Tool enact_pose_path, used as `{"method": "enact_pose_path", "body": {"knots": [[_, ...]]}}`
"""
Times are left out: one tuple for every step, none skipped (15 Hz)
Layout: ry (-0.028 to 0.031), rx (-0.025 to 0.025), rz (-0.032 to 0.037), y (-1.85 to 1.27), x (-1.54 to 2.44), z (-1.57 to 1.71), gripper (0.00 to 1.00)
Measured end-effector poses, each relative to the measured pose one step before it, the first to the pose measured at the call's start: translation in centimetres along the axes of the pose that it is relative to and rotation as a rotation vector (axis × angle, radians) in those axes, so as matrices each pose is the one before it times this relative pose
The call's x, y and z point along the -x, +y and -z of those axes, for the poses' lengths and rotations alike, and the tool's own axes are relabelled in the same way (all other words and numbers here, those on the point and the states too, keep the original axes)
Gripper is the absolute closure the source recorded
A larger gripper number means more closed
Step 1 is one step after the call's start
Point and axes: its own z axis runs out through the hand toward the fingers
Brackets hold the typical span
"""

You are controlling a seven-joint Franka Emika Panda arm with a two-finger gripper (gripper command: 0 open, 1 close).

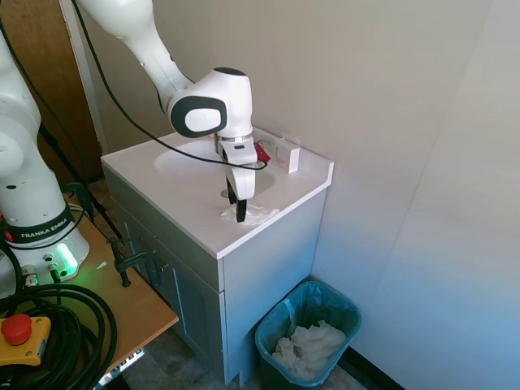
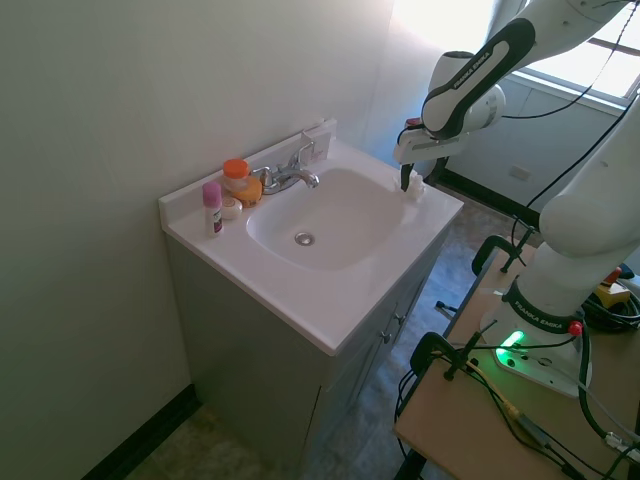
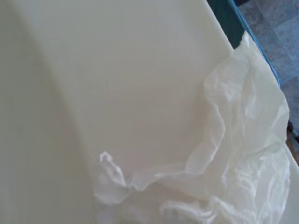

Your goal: Throw the tissue in the trash bin

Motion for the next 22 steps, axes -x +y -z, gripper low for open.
{"method": "enact_pose_path", "body": {"knots": [[-0.00271,0.00135,-0.00830,-0.312,-0.375,-0.334,1.00],[-0.00159,0.00071,-0.00359,-0.314,-0.195,-0.238,1.00],[-0.00003,-0.00110,-0.00190,-0.282,-0.110,-0.111,1.00],[-0.00053,-0.00119,-0.00059,-0.197,-0.031,-0.052,1.00],[0.00059,-0.00265,0.00026,-0.160,-0.003,0.076,1.00],[0.00081,-0.00261,0.00160,-0.171,0.072,0.069,1.00],[0.00138,-0.00192,0.00293,-0.162,0.065,0.067,1.00],[0.00165,-0.00248,0.00223,-0.150,0.044,0.071,1.00],[0.00235,-0.00380,0.00137,-0.108,-0.014,0.075,1.00],[0.00210,-0.00396,0.00150,-0.028,-0.049,0.044,1.00],[0.00072,-0.00432,0.00080,0.023,-0.101,0.040,1.00],[0.00053,-0.00291,-0.00097,0.092,-0.140,0.022,1.00],[-0.00031,-0.00344,-0.00125,0.093,-0.146,0.023,1.00],[-0.00065,-0.00347,-0.00147,0.031,-0.108,0.040,1.00],[-0.00001,-0.00175,-0.00075,-0.025,-0.022,0.050,1.00],[0.00152,-0.00289,0.00076,-0.085,0.004,0.130,1.00],[0.00325,-0.00548,0.00171,-0.122,-0.009,0.271,1.00],[0.00314,-0.00746,0.00134,-0.121,-0.008,0.365,1.00],[0.00250,-0.00975,0.00228,-0.138,-0.007,0.591,1.00],[0.00484,-0.01413,0.00069,-0.144,-0.088,0.947,1.00],[0.00178,-0.01534,-0.00432,-0.020,-0.182,1.244,1.00],[0.00365,-0.02200,-0.01308,0.128,-0.392,1.567,1.00]]}}
